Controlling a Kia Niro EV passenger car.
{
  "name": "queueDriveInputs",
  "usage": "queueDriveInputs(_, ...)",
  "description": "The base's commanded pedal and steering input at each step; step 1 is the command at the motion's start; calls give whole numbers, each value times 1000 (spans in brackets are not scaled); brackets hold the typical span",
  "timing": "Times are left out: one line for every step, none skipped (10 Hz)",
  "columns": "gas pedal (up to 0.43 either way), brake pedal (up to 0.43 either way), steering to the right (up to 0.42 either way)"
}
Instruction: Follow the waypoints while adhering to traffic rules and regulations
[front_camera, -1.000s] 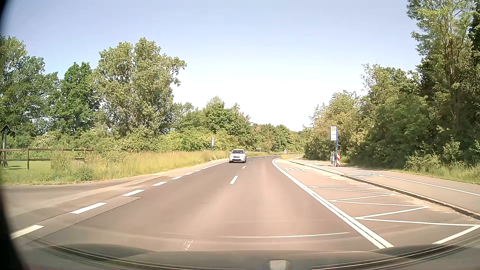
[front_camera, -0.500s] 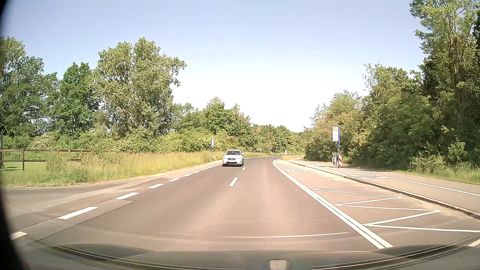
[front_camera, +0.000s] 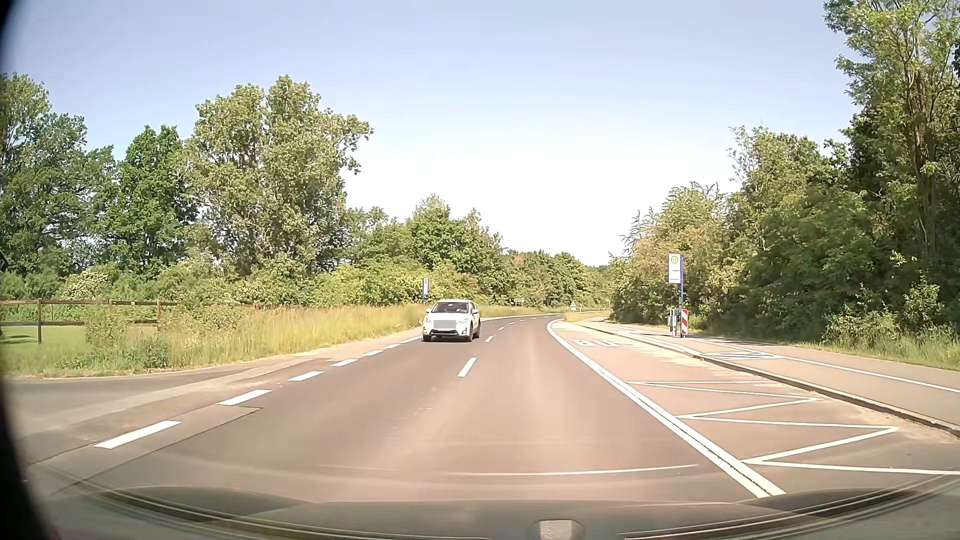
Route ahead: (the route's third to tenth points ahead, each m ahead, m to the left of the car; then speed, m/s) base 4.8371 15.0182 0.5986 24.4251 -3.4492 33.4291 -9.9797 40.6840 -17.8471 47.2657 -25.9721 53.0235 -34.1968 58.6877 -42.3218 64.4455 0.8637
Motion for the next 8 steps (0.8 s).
queueDriveInputs(0,30,-47)
queueDriveInputs(0,30,-56)
queueDriveInputs(47,30,-72)
queueDriveInputs(87,30,-91)
queueDriveInputs(110,30,-111)
queueDriveInputs(118,30,-133)
queueDriveInputs(150,24,-165)
queueDriveInputs(169,30,-188)
